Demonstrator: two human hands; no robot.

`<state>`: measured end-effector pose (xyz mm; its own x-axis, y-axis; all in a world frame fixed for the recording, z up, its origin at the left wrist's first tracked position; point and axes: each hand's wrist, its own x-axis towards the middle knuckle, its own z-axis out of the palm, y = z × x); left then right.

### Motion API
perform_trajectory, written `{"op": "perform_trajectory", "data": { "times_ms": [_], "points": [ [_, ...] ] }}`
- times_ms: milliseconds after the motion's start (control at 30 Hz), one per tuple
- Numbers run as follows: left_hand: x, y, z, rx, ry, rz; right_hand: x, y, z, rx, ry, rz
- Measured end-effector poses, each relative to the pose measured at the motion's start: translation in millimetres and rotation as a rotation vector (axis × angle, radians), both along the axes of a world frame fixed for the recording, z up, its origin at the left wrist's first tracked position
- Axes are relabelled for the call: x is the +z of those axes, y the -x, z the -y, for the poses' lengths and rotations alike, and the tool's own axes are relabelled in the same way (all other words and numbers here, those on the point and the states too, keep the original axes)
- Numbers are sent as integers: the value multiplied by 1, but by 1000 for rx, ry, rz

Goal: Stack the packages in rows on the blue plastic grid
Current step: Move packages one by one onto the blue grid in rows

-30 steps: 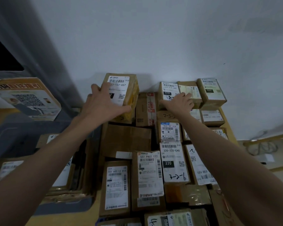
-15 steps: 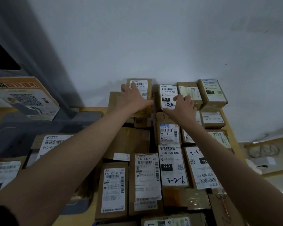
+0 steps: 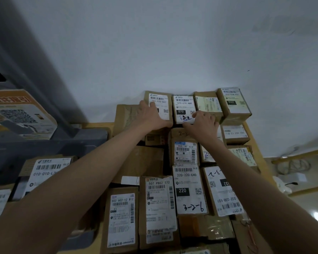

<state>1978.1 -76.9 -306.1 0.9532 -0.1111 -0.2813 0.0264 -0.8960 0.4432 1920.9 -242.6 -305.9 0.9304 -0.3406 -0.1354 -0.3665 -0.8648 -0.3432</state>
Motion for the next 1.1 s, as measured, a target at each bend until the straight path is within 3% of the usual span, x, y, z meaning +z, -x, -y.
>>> {"op": "perform_trajectory", "data": {
  "times_ms": [367,600,1100],
  "points": [
    [-12,-11,-12,-119,6,47,-5,-11,-1,-45,-54,3],
    [2,0,-22,-156,-52,-39,15,-1,0,-33,-141,14],
    [139,105,-146,-109,-157,110,114,82,-37,202,-207,110]
  ]
}}
